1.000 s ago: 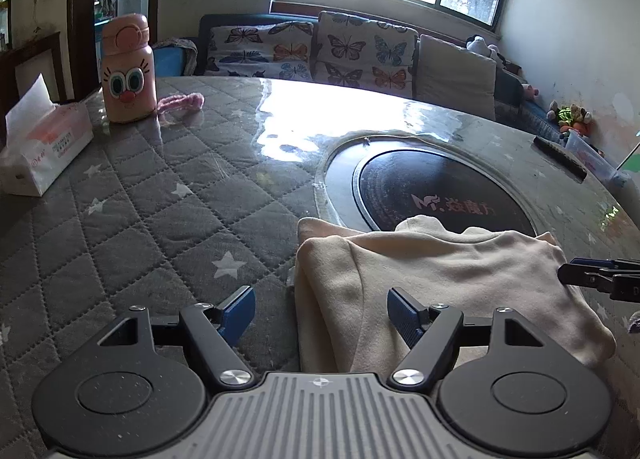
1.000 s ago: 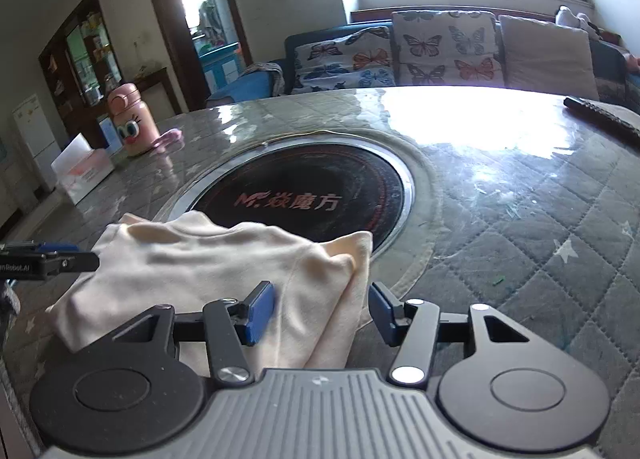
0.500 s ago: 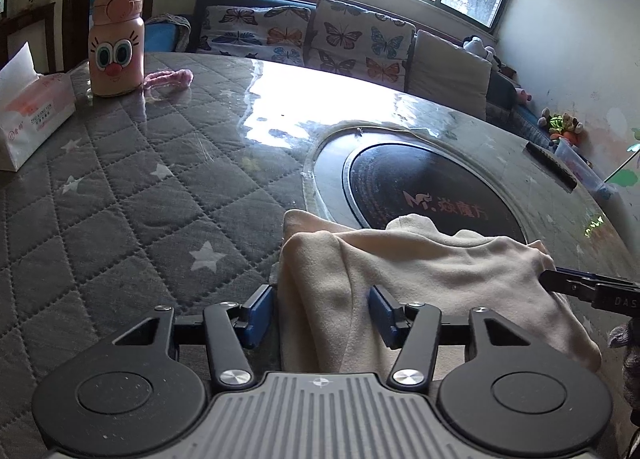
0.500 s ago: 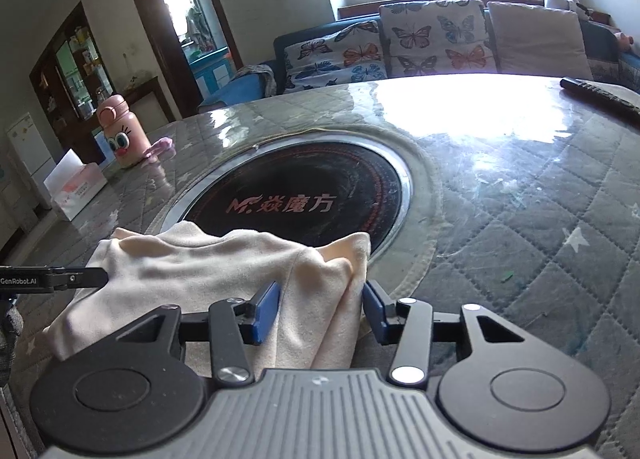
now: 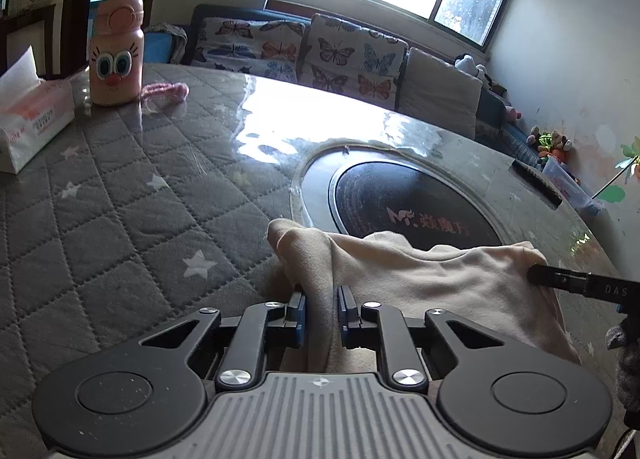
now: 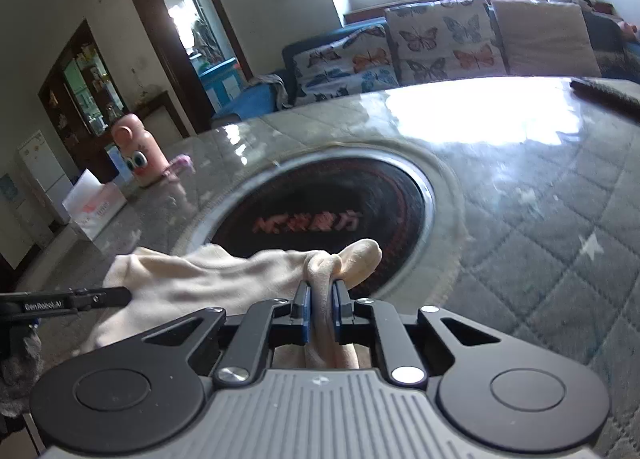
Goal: Fold clothes
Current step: 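Grasp the shirt hem with the left gripper while the right gripper grasps the hem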
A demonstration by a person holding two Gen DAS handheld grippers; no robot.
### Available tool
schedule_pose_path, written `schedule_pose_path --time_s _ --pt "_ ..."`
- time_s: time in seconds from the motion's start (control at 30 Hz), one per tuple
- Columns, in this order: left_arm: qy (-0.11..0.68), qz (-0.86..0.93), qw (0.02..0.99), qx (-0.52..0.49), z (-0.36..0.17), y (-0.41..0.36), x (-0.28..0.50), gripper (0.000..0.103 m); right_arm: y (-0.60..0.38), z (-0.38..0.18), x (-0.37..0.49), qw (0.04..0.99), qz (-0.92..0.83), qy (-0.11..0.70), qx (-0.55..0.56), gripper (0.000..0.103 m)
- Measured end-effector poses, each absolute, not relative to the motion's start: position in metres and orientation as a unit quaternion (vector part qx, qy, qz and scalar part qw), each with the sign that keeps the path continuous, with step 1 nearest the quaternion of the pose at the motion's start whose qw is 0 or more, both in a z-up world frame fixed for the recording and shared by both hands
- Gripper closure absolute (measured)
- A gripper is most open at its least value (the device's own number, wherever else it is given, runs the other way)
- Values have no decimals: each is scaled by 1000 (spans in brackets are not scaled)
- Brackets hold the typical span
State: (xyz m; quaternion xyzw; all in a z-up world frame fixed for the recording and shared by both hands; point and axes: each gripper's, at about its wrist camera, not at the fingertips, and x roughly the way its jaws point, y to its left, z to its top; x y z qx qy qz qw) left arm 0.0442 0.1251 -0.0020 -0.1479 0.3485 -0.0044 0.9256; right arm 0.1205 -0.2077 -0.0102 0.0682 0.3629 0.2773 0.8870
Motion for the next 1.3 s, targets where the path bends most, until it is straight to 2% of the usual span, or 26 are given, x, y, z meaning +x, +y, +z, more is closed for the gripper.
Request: schedule_pose_path --time_s 0.67,1.03,1.23,1.3 --pt "267 138 938 -170 48 220 -23 86 -68 30 150 852 415 317 27 95" --pt "286 198 921 -177 27 254 -15 86 -2 18 182 840 434 327 12 95" --pt "308 218 909 -176 15 261 -15 79 13 -3 196 850 396 346 -32 91" --pt "301 221 911 -174 19 263 -18 74 11 -2 196 853 395 339 -38 91"
